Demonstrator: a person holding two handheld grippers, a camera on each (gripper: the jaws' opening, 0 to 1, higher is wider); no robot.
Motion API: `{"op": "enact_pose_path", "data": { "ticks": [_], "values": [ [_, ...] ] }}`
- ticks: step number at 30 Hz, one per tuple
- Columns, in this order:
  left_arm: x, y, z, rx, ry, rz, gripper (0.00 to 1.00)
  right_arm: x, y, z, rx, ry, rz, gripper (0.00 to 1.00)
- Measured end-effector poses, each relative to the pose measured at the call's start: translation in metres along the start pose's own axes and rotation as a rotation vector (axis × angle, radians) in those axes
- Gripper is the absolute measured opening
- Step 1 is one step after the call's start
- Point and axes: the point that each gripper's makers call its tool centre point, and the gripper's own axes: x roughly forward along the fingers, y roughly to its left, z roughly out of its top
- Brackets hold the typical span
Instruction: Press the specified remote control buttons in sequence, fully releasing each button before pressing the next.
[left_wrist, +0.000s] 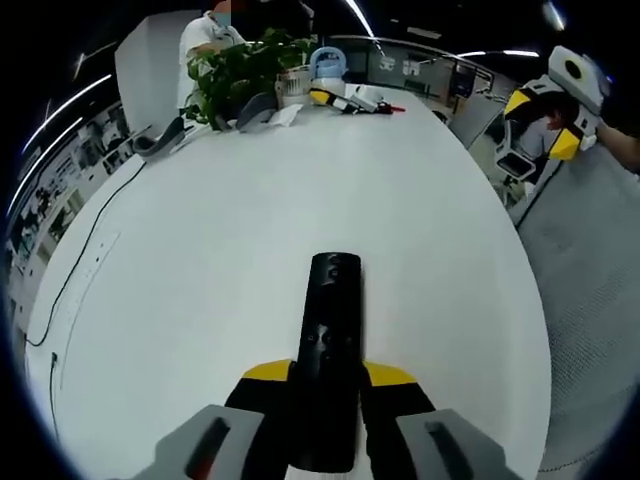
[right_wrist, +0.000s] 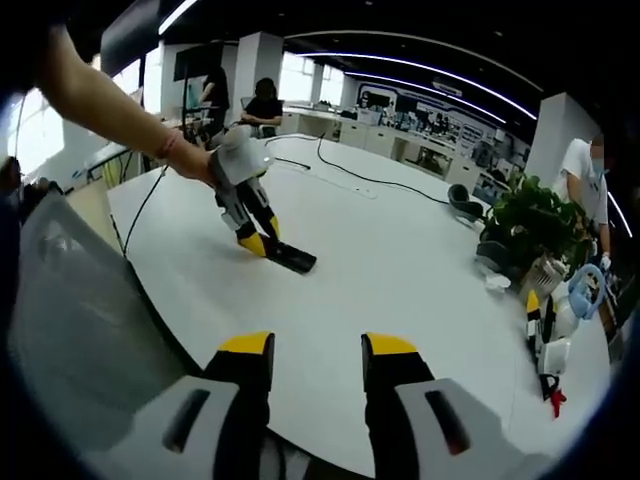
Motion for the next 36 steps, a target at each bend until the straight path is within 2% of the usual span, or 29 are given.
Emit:
{"op": "enact_pose_path", "data": {
  "ticks": [21,36],
  "values": [
    [-0.008,-0.025,-0.012,-0.005,-0.006,-0.013,0.26,0.0,0.002,0.0,-0.015,0.001,0.007,0.35],
    [-0.011,-0.037,-0.017,0.017,0.026,-0.01,0.25,-0.001,-0.002,0.0,0.007,-0.003,-0.009,0.34]
  ]
}}
